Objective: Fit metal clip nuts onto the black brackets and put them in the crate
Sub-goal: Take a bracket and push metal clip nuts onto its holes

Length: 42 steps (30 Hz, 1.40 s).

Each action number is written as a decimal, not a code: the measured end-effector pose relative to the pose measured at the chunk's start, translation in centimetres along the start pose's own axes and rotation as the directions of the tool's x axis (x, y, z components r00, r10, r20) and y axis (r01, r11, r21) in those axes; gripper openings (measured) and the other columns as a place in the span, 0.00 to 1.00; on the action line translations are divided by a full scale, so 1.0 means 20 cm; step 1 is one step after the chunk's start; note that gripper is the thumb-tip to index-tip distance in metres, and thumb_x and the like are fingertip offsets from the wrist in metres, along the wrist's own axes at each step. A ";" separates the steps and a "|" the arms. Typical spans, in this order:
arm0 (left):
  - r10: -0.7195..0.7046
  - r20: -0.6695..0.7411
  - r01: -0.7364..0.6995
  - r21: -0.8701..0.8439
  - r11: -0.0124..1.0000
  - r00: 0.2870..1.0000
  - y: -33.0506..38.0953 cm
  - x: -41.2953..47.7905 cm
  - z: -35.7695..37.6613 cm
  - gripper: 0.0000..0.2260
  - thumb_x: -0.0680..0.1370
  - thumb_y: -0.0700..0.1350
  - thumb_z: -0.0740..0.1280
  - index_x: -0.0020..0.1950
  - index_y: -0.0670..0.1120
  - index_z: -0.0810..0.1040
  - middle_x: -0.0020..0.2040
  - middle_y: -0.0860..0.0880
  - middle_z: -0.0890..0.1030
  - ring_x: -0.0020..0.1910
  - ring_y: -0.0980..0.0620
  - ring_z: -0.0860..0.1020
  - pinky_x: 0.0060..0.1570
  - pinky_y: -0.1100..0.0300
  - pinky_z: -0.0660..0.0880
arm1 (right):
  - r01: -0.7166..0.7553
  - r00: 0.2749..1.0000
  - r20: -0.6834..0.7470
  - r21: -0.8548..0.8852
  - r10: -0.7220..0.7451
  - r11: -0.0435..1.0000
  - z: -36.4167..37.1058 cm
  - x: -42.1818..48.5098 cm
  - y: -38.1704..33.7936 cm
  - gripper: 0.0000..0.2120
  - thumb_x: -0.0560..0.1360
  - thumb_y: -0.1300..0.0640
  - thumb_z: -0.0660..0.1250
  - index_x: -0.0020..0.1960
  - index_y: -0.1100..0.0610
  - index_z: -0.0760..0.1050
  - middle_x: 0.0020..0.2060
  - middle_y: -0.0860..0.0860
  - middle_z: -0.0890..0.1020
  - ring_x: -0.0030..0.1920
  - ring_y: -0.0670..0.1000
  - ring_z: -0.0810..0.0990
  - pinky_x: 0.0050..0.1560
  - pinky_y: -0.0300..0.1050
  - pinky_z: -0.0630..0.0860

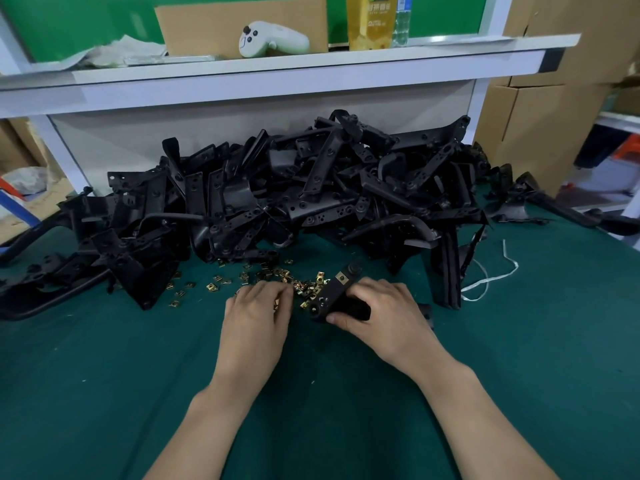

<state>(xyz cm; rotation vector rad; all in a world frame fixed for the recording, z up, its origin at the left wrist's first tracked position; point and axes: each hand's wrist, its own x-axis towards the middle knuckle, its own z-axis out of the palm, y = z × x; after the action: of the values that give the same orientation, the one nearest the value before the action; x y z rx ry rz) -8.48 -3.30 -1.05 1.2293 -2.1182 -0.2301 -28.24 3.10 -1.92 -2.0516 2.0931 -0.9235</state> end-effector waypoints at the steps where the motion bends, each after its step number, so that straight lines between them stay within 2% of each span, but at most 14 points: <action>1: -0.040 -0.020 0.038 -0.079 0.996 0.999 0.00 0.00 0.00 0.09 0.83 0.45 0.64 0.57 0.45 0.82 0.49 0.53 0.82 0.50 0.48 0.78 0.56 0.48 0.73 | 0.003 1.000 0.000 0.002 -0.003 1.000 0.00 0.00 0.00 0.22 0.75 0.32 0.63 0.59 0.46 0.78 0.56 0.39 0.79 0.55 0.43 0.73 0.63 0.41 0.60; 4: -0.074 -0.027 0.069 -0.141 0.988 0.997 -0.01 0.01 -0.01 0.10 0.84 0.47 0.62 0.58 0.46 0.82 0.47 0.55 0.81 0.49 0.50 0.78 0.55 0.47 0.75 | 0.012 1.000 0.003 0.007 -0.012 1.000 0.01 0.00 0.00 0.23 0.74 0.30 0.62 0.58 0.46 0.78 0.55 0.39 0.79 0.54 0.43 0.72 0.62 0.40 0.59; 7: 0.002 0.021 -0.002 -0.002 1.000 1.000 -0.02 0.00 0.01 0.08 0.83 0.44 0.65 0.55 0.44 0.83 0.47 0.50 0.84 0.48 0.45 0.79 0.54 0.47 0.73 | 0.017 1.000 0.002 0.014 -0.017 1.000 0.01 0.00 0.00 0.24 0.74 0.30 0.62 0.58 0.46 0.78 0.55 0.39 0.79 0.54 0.43 0.72 0.61 0.39 0.59; 10: 0.033 0.072 -0.043 0.136 0.990 0.997 -0.02 0.00 0.01 0.07 0.83 0.46 0.65 0.51 0.46 0.82 0.46 0.51 0.82 0.48 0.45 0.77 0.52 0.51 0.68 | 0.024 1.000 0.003 0.009 -0.024 1.000 0.01 0.00 0.00 0.24 0.74 0.30 0.61 0.58 0.45 0.78 0.54 0.39 0.79 0.54 0.43 0.72 0.60 0.39 0.59; 13: 0.059 0.089 -0.075 0.190 0.979 0.994 -0.02 0.00 0.01 0.08 0.83 0.46 0.65 0.55 0.47 0.83 0.47 0.51 0.83 0.49 0.45 0.77 0.52 0.51 0.68 | 0.022 1.000 -0.004 0.013 -0.022 1.000 0.01 0.00 0.00 0.23 0.74 0.30 0.62 0.58 0.45 0.78 0.54 0.39 0.79 0.54 0.43 0.72 0.60 0.39 0.59; 17: 0.059 0.052 -0.065 0.121 0.991 0.997 -0.01 0.01 0.00 0.11 0.83 0.43 0.64 0.65 0.46 0.81 0.54 0.49 0.83 0.54 0.44 0.79 0.57 0.50 0.70 | 0.017 1.000 -0.007 0.011 -0.017 1.000 0.01 0.00 0.00 0.23 0.74 0.31 0.63 0.58 0.46 0.78 0.54 0.39 0.79 0.54 0.43 0.72 0.61 0.40 0.59; 19: -0.026 -0.005 0.026 -0.103 0.994 1.000 0.00 0.01 0.00 0.12 0.84 0.43 0.62 0.66 0.48 0.80 0.57 0.53 0.82 0.56 0.51 0.79 0.60 0.57 0.70 | 0.017 1.000 -0.011 0.010 -0.017 1.000 0.01 0.00 0.00 0.22 0.74 0.31 0.64 0.58 0.46 0.78 0.54 0.39 0.79 0.54 0.43 0.72 0.62 0.40 0.60; 20: -0.124 -0.004 0.118 -0.283 0.952 0.992 0.01 0.02 -0.01 0.12 0.85 0.43 0.62 0.65 0.51 0.79 0.56 0.56 0.82 0.56 0.57 0.79 0.60 0.62 0.71 | 0.018 1.000 -0.015 0.011 -0.018 1.000 0.01 0.00 0.00 0.21 0.74 0.32 0.64 0.57 0.46 0.78 0.53 0.39 0.79 0.54 0.43 0.72 0.62 0.40 0.60; 22: -0.285 0.064 0.265 -0.598 0.756 0.956 0.03 0.04 -0.03 0.12 0.84 0.41 0.62 0.61 0.55 0.80 0.50 0.58 0.84 0.52 0.63 0.80 0.55 0.70 0.74 | 0.018 1.000 -0.020 0.016 -0.018 1.000 0.01 0.00 0.00 0.21 0.74 0.32 0.64 0.57 0.46 0.78 0.53 0.39 0.79 0.54 0.43 0.73 0.62 0.40 0.60; 25: -0.364 0.129 0.327 -0.763 0.558 0.923 0.01 0.06 -0.05 0.11 0.83 0.40 0.65 0.58 0.55 0.81 0.48 0.56 0.86 0.47 0.61 0.82 0.52 0.68 0.78 | 0.023 1.000 -0.021 0.017 -0.023 1.000 0.01 0.00 0.00 0.21 0.74 0.32 0.64 0.56 0.46 0.78 0.54 0.39 0.79 0.54 0.44 0.73 0.62 0.41 0.61; 27: -0.381 0.161 0.344 -0.807 0.480 0.911 0.00 0.06 -0.05 0.10 0.83 0.41 0.66 0.59 0.53 0.81 0.47 0.55 0.87 0.45 0.60 0.82 0.51 0.66 0.79 | 0.025 0.999 -0.025 0.025 -0.024 0.999 0.01 0.00 0.00 0.21 0.74 0.32 0.64 0.56 0.46 0.78 0.53 0.39 0.79 0.53 0.43 0.72 0.62 0.41 0.61; 30: -0.397 0.186 0.357 -0.834 0.420 0.899 0.00 0.07 -0.04 0.09 0.82 0.42 0.67 0.58 0.53 0.82 0.46 0.54 0.87 0.44 0.60 0.82 0.51 0.65 0.78 | 0.028 0.999 -0.029 0.038 -0.027 0.999 0.01 0.00 0.00 0.21 0.74 0.31 0.64 0.56 0.46 0.78 0.53 0.39 0.79 0.51 0.41 0.69 0.60 0.40 0.60; 38: -0.405 0.200 0.355 -0.863 0.358 0.892 0.01 0.07 -0.05 0.07 0.82 0.43 0.67 0.57 0.51 0.83 0.47 0.52 0.87 0.43 0.59 0.82 0.50 0.63 0.77 | 0.035 0.999 -0.025 0.031 -0.035 0.999 0.01 0.00 0.01 0.21 0.74 0.31 0.63 0.56 0.46 0.78 0.51 0.38 0.78 0.51 0.41 0.70 0.61 0.41 0.60; 42: -0.372 0.258 0.358 -0.905 0.231 0.891 0.01 0.07 -0.05 0.08 0.82 0.41 0.66 0.58 0.47 0.83 0.45 0.52 0.86 0.41 0.58 0.81 0.43 0.64 0.78 | 0.037 0.999 -0.027 0.040 -0.036 0.999 0.02 0.00 0.01 0.23 0.73 0.30 0.62 0.56 0.46 0.78 0.52 0.37 0.78 0.51 0.41 0.70 0.61 0.40 0.60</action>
<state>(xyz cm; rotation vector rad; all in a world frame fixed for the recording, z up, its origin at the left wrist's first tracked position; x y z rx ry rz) -8.49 -4.11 0.46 0.8807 -1.1384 -1.4655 -28.25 2.96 -2.32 -2.0755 2.0384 -0.9955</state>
